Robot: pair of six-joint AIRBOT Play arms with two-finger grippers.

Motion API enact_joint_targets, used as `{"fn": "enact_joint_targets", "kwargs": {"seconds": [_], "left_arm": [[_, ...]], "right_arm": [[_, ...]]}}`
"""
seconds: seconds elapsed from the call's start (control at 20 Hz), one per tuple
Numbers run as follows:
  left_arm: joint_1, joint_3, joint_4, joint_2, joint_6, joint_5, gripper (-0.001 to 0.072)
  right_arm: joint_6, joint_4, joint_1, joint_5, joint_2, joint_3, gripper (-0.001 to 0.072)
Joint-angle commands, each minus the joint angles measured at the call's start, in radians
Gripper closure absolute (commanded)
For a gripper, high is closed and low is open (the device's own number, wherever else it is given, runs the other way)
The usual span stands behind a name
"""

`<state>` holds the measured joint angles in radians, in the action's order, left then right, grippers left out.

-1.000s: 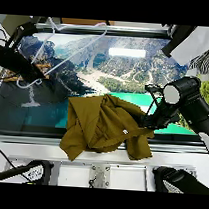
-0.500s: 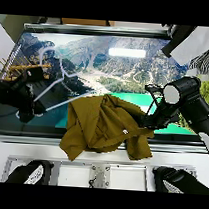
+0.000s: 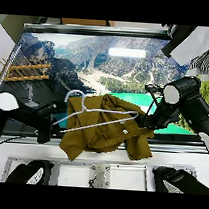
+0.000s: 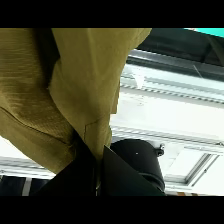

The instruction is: Fold the clothes and pants, and hang the long-sleeved shirts on hangers.

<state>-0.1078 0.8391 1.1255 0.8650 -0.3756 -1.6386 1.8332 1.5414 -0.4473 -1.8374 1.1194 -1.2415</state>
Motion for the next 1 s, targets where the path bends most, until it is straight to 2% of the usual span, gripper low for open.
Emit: {"fn": "enact_joint_targets", "kwargs": {"seconds": [0.0, 0.2, 0.3, 0.4, 0.65, 0.95], "left_arm": [[-0.119, -0.01, 0.001, 0.09, 0.006, 0.122, 0.0697], [-0.126, 0.092, -0.001, 0.22, 0.005, 0.145, 0.0698], [-0.127, 0.127, -0.002, 0.268, 0.021, 0.13, 0.0699], [-0.132, 0.157, -0.003, 0.303, 0.04, 0.121, 0.0699], [-0.146, 0.167, -0.096, 0.31, 0.103, 0.137, 0.0698], [-0.148, 0.167, -0.109, 0.31, 0.103, 0.195, 0.0698]], "right_arm": [[0.0, 0.0, -0.001, 0.001, 0.0, 0.0, 0.0695], [-0.018, 0.0, -0.001, 0.0, 0.0, 0.0, 0.0695], [-0.132, 0.0, 0.002, -0.007, -0.001, -0.011, 0.0694], [-0.186, 0.008, 0.002, -0.007, 0.0, -0.06, 0.0695], [-0.185, 0.18, 0.002, -0.003, 0.021, -0.231, 0.0696], [-0.188, 0.146, -0.01, -0.003, 0.071, -0.357, 0.0696]]}}
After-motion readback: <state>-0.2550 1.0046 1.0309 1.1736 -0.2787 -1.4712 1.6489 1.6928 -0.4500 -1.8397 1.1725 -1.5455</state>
